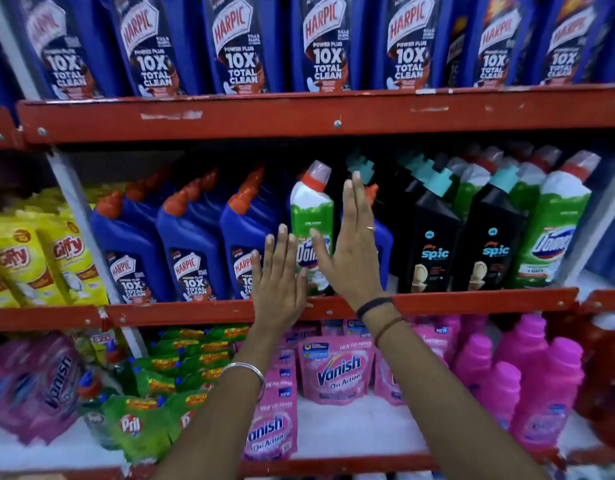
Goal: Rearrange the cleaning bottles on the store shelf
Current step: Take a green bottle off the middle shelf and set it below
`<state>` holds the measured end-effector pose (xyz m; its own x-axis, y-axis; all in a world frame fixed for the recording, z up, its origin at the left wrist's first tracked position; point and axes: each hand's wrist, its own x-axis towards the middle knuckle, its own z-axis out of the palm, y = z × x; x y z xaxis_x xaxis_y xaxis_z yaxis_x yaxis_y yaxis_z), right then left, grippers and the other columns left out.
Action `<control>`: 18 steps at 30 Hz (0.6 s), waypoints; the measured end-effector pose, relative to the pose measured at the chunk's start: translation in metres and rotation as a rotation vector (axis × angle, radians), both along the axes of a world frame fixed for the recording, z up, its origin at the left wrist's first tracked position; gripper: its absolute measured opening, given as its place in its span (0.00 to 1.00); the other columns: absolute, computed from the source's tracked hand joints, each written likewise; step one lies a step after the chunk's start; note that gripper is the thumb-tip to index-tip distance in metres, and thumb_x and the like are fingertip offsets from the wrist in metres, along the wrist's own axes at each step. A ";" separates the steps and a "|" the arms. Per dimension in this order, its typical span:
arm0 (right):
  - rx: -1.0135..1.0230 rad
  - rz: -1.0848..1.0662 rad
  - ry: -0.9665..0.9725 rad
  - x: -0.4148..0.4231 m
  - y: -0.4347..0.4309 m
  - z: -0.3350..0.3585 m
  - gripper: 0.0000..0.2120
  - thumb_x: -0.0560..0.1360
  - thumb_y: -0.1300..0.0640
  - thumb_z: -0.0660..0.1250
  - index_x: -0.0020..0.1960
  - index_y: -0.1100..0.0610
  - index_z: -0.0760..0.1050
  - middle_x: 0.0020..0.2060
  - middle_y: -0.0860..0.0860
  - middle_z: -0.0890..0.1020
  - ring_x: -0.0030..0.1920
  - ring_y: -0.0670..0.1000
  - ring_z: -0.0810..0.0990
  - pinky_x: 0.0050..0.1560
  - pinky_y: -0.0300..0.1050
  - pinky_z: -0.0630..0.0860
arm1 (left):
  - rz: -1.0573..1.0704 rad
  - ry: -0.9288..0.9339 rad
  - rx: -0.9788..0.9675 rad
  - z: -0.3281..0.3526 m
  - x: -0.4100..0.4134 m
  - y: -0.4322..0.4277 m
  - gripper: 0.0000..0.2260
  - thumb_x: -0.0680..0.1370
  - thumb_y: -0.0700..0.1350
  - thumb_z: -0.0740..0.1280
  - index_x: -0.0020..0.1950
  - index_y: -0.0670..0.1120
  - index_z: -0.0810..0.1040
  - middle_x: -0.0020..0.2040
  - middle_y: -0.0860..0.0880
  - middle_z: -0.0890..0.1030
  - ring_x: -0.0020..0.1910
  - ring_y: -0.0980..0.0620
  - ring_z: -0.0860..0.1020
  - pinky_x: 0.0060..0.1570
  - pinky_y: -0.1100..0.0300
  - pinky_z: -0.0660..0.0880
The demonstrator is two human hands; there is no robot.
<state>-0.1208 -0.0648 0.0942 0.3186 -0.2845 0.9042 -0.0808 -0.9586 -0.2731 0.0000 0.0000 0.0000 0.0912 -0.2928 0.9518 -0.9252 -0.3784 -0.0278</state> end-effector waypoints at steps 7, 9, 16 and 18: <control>0.194 -0.106 0.184 0.048 0.009 0.021 0.46 0.73 0.44 0.68 0.75 0.67 0.45 0.71 0.65 0.64 0.71 0.63 0.65 0.69 0.53 0.66 | 0.139 -0.037 -0.065 -0.033 0.035 -0.011 0.26 0.84 0.52 0.46 0.80 0.44 0.44 0.80 0.49 0.44 0.78 0.52 0.44 0.76 0.52 0.40; 0.214 -0.184 0.168 0.052 0.011 0.024 0.47 0.73 0.41 0.67 0.75 0.67 0.46 0.67 0.65 0.69 0.66 0.62 0.69 0.63 0.52 0.71 | 0.166 -0.081 -0.079 -0.040 0.041 -0.016 0.26 0.84 0.52 0.46 0.80 0.44 0.44 0.80 0.48 0.45 0.78 0.52 0.45 0.76 0.52 0.38; 0.302 -0.290 0.168 0.046 0.012 0.040 0.39 0.69 0.43 0.72 0.69 0.62 0.60 0.63 0.58 0.73 0.63 0.60 0.71 0.53 0.52 0.72 | 0.161 -0.066 -0.085 -0.042 0.039 -0.015 0.26 0.84 0.51 0.44 0.80 0.43 0.45 0.80 0.48 0.45 0.78 0.52 0.46 0.75 0.53 0.38; 0.374 -0.241 0.118 0.040 0.016 0.040 0.37 0.67 0.43 0.74 0.66 0.59 0.63 0.62 0.56 0.75 0.62 0.60 0.72 0.51 0.52 0.72 | 0.161 -0.061 -0.088 -0.040 0.038 -0.015 0.25 0.84 0.51 0.44 0.79 0.43 0.45 0.80 0.48 0.45 0.78 0.52 0.46 0.75 0.53 0.37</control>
